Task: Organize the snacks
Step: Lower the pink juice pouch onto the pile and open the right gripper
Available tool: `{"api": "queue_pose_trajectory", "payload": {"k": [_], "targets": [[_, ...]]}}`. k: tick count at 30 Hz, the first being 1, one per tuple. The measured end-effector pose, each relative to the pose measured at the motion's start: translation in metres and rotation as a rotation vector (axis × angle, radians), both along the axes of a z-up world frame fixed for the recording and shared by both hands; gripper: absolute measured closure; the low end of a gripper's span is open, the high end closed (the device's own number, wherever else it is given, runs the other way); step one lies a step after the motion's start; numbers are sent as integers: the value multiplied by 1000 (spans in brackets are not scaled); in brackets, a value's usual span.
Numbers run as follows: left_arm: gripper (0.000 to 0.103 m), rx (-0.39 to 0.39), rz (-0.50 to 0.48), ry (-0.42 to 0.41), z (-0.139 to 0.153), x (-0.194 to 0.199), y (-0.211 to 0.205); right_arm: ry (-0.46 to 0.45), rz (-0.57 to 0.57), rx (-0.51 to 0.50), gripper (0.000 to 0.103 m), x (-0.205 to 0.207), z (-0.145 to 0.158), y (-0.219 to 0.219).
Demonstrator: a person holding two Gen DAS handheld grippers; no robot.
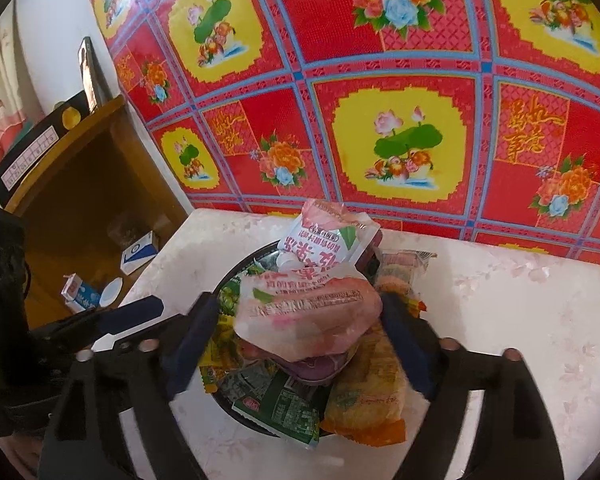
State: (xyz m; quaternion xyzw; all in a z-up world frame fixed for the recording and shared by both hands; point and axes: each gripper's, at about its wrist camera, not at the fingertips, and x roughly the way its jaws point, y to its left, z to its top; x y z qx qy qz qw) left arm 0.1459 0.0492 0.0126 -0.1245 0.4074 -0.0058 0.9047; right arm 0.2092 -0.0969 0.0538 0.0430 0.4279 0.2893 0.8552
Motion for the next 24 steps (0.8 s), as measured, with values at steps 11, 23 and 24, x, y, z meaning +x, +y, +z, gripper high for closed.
{"api": "queue_pose_trajectory", "payload": {"k": [11, 23, 24], "targets": [[47, 8, -15, -6, 9, -10, -8, -39, -18, 11, 18, -21, 22, -14], [46, 27, -42, 5, 16, -29, -27, -48, -85, -13, 18, -62, 33, -33], [46, 38, -42, 5, 16, -30, -29, -49, -92, -20, 18, -65, 33, -35]]}}
